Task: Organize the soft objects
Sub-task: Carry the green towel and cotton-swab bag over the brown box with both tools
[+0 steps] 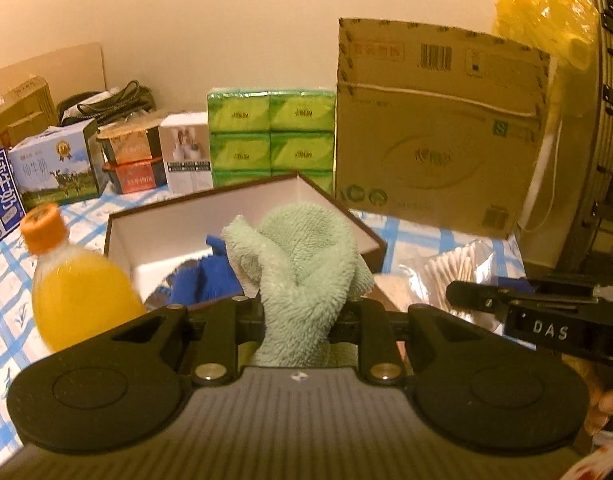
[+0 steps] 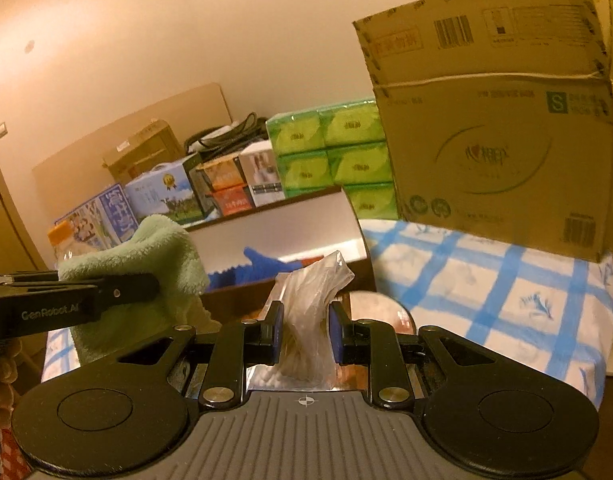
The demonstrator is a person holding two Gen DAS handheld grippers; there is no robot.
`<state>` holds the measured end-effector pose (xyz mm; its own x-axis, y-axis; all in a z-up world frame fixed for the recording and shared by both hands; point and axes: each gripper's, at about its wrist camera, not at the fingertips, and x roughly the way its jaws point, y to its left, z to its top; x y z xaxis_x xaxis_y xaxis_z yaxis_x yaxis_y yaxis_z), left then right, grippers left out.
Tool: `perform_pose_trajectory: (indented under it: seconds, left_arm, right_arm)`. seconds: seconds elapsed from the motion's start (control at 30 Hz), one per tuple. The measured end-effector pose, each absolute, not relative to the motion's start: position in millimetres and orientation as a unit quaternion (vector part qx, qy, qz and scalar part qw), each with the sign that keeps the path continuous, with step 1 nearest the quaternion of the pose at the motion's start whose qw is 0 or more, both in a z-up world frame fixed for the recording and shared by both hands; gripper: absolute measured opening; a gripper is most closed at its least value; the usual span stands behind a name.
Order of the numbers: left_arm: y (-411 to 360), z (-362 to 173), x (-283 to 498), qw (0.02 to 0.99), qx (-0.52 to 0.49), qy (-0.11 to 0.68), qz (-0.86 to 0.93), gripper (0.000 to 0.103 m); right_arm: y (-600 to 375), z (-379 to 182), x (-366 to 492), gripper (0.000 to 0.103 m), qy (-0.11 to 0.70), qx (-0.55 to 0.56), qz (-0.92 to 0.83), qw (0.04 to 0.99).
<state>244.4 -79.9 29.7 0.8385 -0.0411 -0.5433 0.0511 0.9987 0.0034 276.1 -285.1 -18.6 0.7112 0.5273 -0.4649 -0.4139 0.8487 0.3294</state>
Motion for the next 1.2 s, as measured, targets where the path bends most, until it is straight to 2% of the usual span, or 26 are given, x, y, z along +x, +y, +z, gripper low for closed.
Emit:
perform_pose_trajectory:
  seconds: [0.7, 1.2]
  left_arm:
    - [-86, 51, 376, 0.966, -0.001, 0.256, 0.044, 0.021]
    - [-79, 1, 465, 0.948, -0.003, 0.307, 0.089, 0.021]
  right_arm:
    - [-256, -10, 408, 0.024, 0.255, 0.071, 0.282, 0.922]
    - [-223, -57, 498, 0.024, 0.276, 0.017, 0.311, 0.909]
